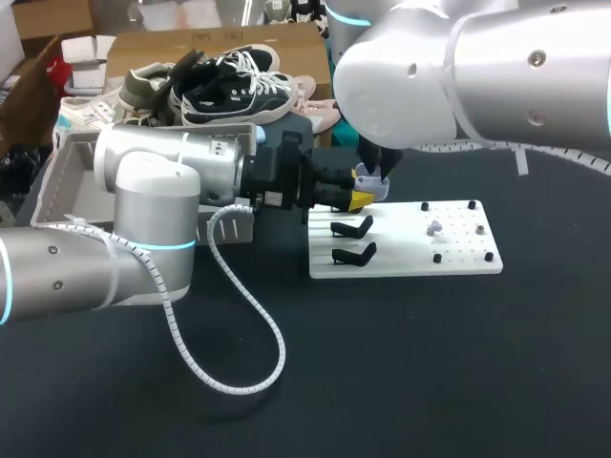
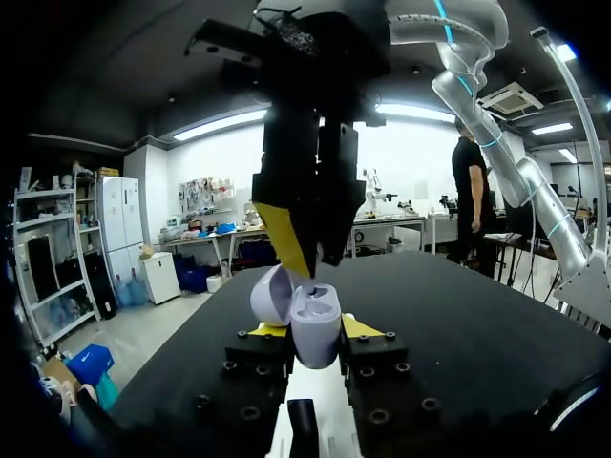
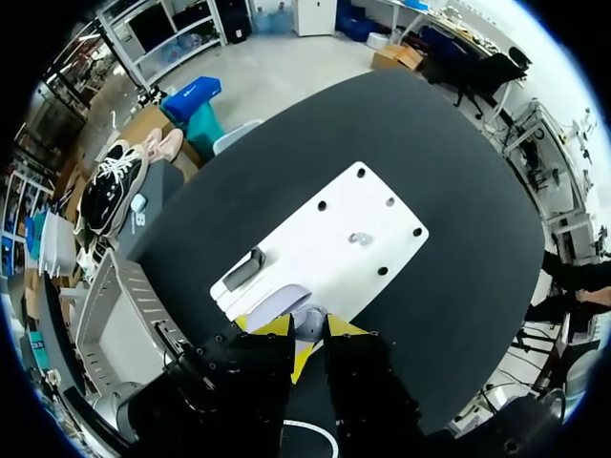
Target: Pick up each earbud case from the left stands, insert the matching earbuds, close the lid, and place the case in the box.
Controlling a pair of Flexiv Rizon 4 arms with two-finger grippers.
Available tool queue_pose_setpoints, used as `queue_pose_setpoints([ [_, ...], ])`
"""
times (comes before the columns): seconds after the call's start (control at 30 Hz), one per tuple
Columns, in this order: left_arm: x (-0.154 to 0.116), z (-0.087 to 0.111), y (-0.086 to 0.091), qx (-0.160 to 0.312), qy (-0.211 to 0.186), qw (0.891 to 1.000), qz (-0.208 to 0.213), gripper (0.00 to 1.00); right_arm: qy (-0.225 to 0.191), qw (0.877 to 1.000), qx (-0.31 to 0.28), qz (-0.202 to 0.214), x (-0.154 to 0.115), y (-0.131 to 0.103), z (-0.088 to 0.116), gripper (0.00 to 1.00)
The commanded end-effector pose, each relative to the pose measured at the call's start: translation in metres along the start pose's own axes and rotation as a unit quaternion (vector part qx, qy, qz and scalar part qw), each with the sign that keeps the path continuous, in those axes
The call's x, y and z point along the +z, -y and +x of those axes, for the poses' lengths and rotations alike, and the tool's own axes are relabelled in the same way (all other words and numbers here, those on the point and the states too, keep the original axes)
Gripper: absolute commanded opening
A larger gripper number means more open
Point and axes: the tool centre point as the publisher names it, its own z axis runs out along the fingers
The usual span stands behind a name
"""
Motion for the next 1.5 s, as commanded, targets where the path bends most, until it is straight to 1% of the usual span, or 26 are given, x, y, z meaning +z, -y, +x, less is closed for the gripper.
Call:
queue_pose_setpoints([
  [0.03, 0.000, 0.000, 0.000, 0.000, 0.001, 1.000, -0.001, 0.00, -0.001, 1.000, 0.001, 0.001, 0.002, 0.000, 0.000, 0.00],
  [0.37, 0.000, 0.000, 0.000, 0.000, 0.001, 1.000, -0.001, 0.00, -0.007, 1.000, -0.001, 0.000, 0.005, 0.000, 0.002, 0.00],
  [0.4, 0.000, 0.000, 0.000, 0.000, 0.001, 1.000, -0.001, 0.00, -0.009, 1.000, 0.000, -0.001, 0.005, 0.000, 0.002, 0.02],
  [0.47, 0.000, 0.000, 0.000, 0.000, 0.001, 1.000, -0.001, 0.00, -0.009, 1.000, 0.000, -0.002, 0.005, 0.001, 0.002, 0.18],
  [0.53, 0.000, 0.000, 0.000, 0.000, 0.001, 1.000, -0.001, 0.00, -0.010, 1.000, 0.000, -0.003, 0.005, 0.001, 0.003, 0.28],
  [0.63, 0.000, 0.000, 0.000, 0.000, 0.001, 1.000, -0.001, 0.00, -0.010, 1.000, -0.001, -0.004, 0.004, 0.002, 0.005, 0.33],
  [0.9, 0.000, 0.000, 0.000, 0.000, 0.001, 1.000, -0.001, 0.00, -0.014, 1.000, -0.001, -0.023, -0.008, 0.019, 0.011, 0.36],
  [1.0, 0.000, 0.000, 0.000, 0.000, 0.001, 1.000, -0.001, 0.00, -0.010, 0.999, -0.014, -0.039, -0.014, 0.028, 0.013, 0.36],
  [1.03, 0.000, 0.000, 0.000, 0.000, 0.001, 1.000, -0.001, 0.00, -0.005, 0.999, -0.014, -0.042, -0.017, 0.032, 0.014, 0.40],
  [1.1, 0.000, 0.000, 0.000, 0.000, 0.001, 1.000, -0.001, 0.00, -0.001, 0.998, -0.025, -0.054, -0.020, 0.038, 0.012, 0.41],
  [1.2, 0.000, 0.000, 0.000, 0.000, 0.001, 1.000, -0.001, 0.00, -0.002, 0.998, -0.024, -0.066, -0.024, 0.053, 0.008, 0.40],
  [1.4, 0.000, 0.000, 0.000, 0.000, 0.001, 1.000, -0.001, 0.00, -0.003, 0.997, -0.021, -0.075, -0.022, 0.078, 0.004, 0.43],
  [1.5, 0.000, 0.000, 0.000, 0.000, 0.001, 1.000, -0.001, 0.00, -0.003, 0.996, -0.038, -0.086, -0.017, 0.085, 0.003, 0.44],
])
